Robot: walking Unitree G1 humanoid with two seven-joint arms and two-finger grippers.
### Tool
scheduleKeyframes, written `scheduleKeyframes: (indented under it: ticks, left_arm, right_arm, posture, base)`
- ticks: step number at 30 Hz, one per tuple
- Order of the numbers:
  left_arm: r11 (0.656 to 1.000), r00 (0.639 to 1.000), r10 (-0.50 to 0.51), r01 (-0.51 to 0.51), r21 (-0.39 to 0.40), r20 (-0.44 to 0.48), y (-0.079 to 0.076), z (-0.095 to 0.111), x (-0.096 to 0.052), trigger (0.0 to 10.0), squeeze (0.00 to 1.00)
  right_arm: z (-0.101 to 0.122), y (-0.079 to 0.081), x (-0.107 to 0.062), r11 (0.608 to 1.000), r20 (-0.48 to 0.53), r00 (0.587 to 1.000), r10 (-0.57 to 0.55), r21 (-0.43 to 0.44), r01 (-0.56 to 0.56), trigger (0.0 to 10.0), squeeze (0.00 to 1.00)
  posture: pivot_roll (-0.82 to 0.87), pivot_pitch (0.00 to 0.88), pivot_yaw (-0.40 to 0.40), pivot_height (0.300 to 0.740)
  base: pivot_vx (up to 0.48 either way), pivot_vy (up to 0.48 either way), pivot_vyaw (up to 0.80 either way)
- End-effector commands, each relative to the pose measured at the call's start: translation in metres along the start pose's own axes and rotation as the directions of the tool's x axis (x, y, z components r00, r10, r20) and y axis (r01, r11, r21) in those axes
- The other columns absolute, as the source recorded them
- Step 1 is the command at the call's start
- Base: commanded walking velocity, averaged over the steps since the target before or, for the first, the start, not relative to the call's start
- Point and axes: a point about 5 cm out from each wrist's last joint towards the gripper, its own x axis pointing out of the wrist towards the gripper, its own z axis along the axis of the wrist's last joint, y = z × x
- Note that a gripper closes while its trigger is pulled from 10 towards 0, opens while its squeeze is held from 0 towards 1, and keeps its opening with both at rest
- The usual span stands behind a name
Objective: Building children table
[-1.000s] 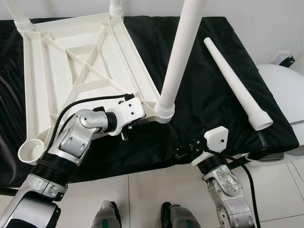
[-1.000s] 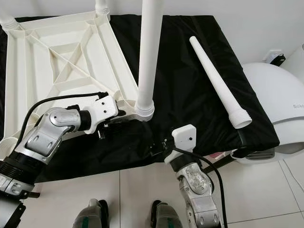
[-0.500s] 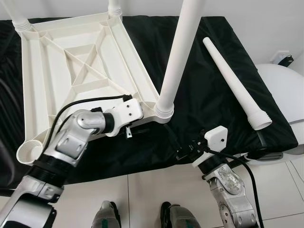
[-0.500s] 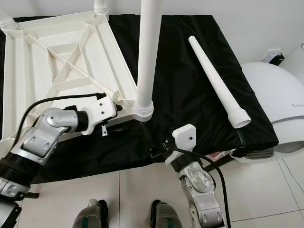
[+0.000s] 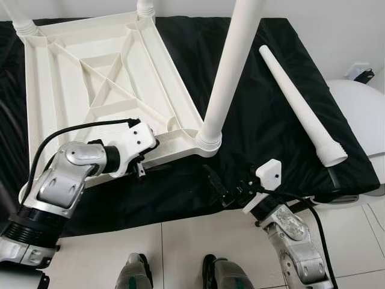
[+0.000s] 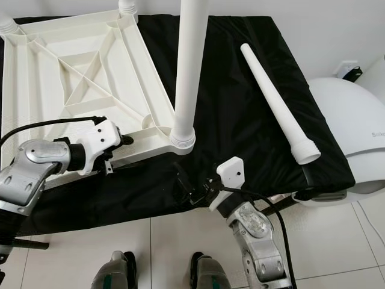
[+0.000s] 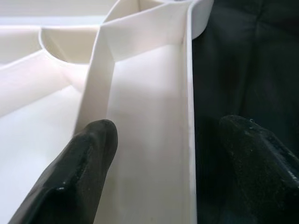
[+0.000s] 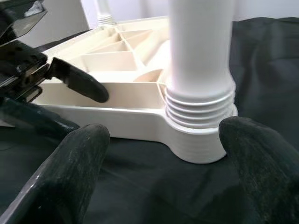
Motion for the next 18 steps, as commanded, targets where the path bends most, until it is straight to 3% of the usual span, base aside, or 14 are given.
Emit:
scheduleKeyframes:
  ticks: [1, 6, 13, 17, 18]
  left_arm:
    - [0.994, 0.994, 0.105, -0.105, -0.016, 0.023, 0.010, 0.007, -0.017, 10.0, 0.00]
    - [0.991, 0.986, 0.128, -0.122, -0.061, 0.103, 0.000, 0.021, -0.026, 10.0, 0.00]
    - [0.989, 0.970, 0.110, -0.086, -0.120, 0.215, -0.034, 0.040, -0.029, 10.0, 0.00]
    - [0.985, 0.961, 0.139, -0.109, -0.135, 0.240, -0.039, 0.044, -0.028, 10.0, 0.00]
    - [0.972, 0.945, 0.194, -0.148, -0.183, 0.263, -0.038, 0.045, -0.027, 10.0, 0.00]
  right_arm:
    - [-0.004, 0.002, 0.000, 0.999, -0.012, 0.999, 0.046, 0.017, -0.046, 10.0, 0.00]
    - [-0.005, 0.002, 0.002, 0.994, -0.011, 0.995, 0.101, 0.028, -0.101, 10.0, 0.00]
    - [-0.006, 0.003, 0.002, 0.981, -0.018, 0.982, 0.190, 0.038, -0.189, 10.0, 0.00]
    - [-0.007, 0.002, 0.003, 0.977, -0.020, 0.978, 0.210, 0.032, -0.209, 10.0, 0.00]
    - [-0.007, 0.001, 0.004, 0.974, -0.018, 0.974, 0.224, 0.027, -0.223, 10.0, 0.00]
  posture:
    - [0.11, 0.215, -0.019, 0.740]
    - [0.11, 0.216, -0.025, 0.740]
    - [0.12, 0.217, -0.032, 0.740]
    - [0.12, 0.216, -0.031, 0.740]
    - [0.12, 0.213, -0.031, 0.740]
  base:
    - [0.000, 0.000, 0.00]
    - [0.000, 0.000, 0.00]
    - [0.000, 0.000, 0.00]
    - [0.000, 0.000, 0.00]
    - [0.000, 0.000, 0.00]
